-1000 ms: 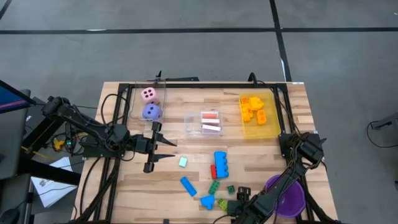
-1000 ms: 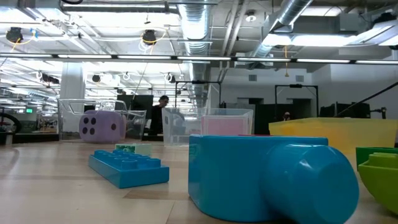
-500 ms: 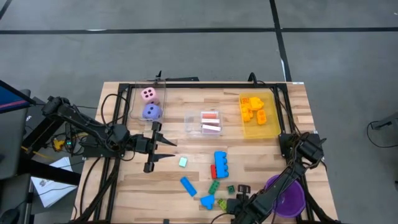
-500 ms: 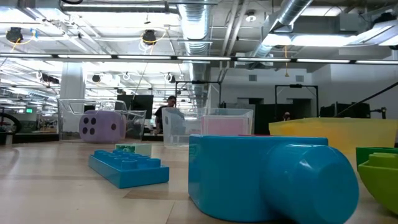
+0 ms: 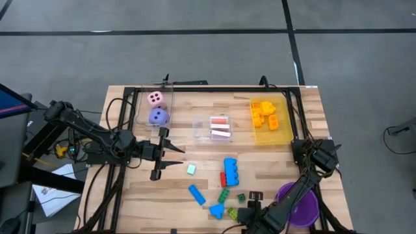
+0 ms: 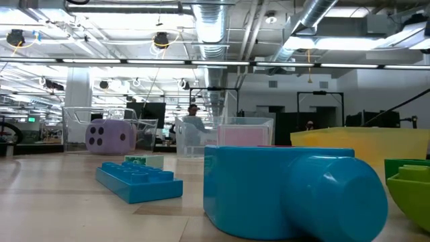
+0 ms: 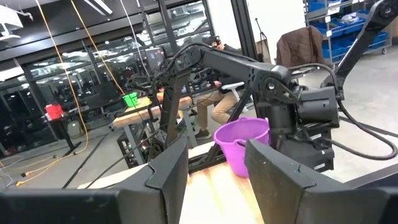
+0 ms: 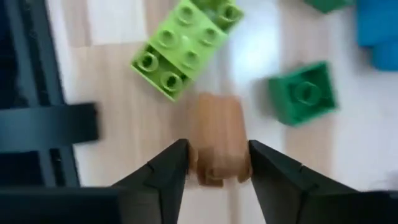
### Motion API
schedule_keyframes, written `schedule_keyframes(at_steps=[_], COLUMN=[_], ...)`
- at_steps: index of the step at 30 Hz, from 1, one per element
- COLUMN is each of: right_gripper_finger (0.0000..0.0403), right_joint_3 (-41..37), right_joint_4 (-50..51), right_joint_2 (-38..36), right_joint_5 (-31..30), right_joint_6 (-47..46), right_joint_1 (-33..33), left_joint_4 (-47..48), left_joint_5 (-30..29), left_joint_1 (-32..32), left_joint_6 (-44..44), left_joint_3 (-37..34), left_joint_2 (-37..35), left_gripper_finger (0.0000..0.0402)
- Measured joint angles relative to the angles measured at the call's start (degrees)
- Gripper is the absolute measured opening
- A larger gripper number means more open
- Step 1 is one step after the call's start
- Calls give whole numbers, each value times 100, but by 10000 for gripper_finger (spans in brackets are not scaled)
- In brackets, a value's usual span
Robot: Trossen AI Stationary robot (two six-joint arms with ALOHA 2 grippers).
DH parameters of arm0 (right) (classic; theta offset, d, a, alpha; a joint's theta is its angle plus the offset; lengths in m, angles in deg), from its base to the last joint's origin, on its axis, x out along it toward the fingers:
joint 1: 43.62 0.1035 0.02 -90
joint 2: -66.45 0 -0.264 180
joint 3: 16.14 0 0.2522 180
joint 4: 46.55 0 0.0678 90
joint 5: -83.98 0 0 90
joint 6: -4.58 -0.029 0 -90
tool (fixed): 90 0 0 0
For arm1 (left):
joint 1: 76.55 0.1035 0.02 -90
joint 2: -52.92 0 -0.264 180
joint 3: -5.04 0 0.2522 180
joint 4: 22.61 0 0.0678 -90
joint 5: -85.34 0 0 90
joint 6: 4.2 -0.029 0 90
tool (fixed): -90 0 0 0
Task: Pick & Place Toys
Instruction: Put the brown game piece into the yellow bin
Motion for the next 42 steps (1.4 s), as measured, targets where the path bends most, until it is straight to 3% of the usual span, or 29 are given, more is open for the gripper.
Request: schedule_keyframes(at_steps=[6, 9, 16, 29, 35, 42], right_gripper_finger=[116, 116, 138, 118, 118, 118], right_joint_3=[405, 591, 898, 1434, 1356, 1281], right_joint_4=[1199, 1608, 2142, 3338, 3342, 3338], right_joint_2=[-10, -15, -17, -59, -656, -1590], right_joint_5=[-698, -1036, -1170, -2139, -2761, -4048], right_joint_6=[-367, -563, -887, -1767, -1716, -1321], right_joint_1=[123, 166, 160, 107, -143, -551], left_joint_4=[9, 9, 9, 9, 11, 38], left_joint_5=[22, 22, 20, 13, -9, -4], left_joint_1=[-2, -2, -1, -1, -2, -2], left_joint_6=[0, 2, 2, 2, 2, 2], left_joint_3=[0, 0, 0, 0, 0, 2], left_joint_2=[0, 0, 0, 0, 0, 0], left_gripper_finger=[157, 157, 157, 157, 157, 157])
